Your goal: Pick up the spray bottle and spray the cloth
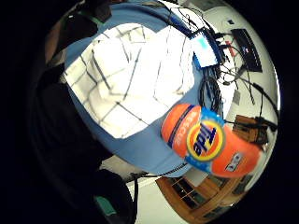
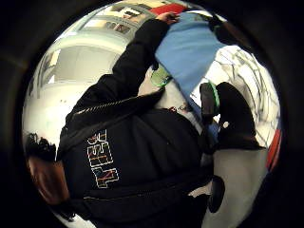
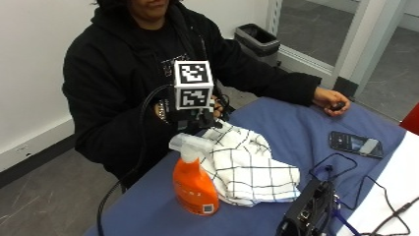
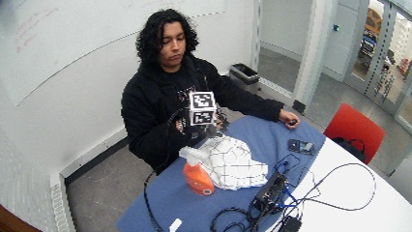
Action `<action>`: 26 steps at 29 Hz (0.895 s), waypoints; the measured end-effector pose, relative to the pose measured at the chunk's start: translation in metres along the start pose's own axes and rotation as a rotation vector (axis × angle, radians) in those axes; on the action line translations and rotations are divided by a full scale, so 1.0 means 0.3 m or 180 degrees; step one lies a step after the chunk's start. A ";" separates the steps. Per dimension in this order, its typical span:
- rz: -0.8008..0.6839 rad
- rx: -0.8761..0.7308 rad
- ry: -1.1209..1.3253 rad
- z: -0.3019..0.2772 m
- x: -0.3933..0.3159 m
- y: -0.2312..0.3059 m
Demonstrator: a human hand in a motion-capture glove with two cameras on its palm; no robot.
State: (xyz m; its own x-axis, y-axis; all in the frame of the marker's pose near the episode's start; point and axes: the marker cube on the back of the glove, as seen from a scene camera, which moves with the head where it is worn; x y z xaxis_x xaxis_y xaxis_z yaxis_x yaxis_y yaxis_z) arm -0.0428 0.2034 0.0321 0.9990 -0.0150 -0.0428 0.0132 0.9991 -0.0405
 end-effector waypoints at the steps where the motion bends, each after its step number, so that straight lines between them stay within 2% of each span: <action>1: 0.0046 0.0031 -0.0015 0.005 0.009 0.031; 8: 0.0455 0.0231 -0.0091 0.028 0.110 0.249; 17: 0.1543 0.0558 -0.0135 -0.014 0.293 0.486; 22: 0.2048 0.0831 -0.0021 -0.110 0.414 0.561; 26: 0.2186 0.0968 -0.0153 -0.177 0.506 0.559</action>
State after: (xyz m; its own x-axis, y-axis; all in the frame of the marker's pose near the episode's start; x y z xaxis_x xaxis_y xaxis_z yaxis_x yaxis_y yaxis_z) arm 0.1086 0.3664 -0.0341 0.7876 0.6103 0.0847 -0.6091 0.7502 0.2574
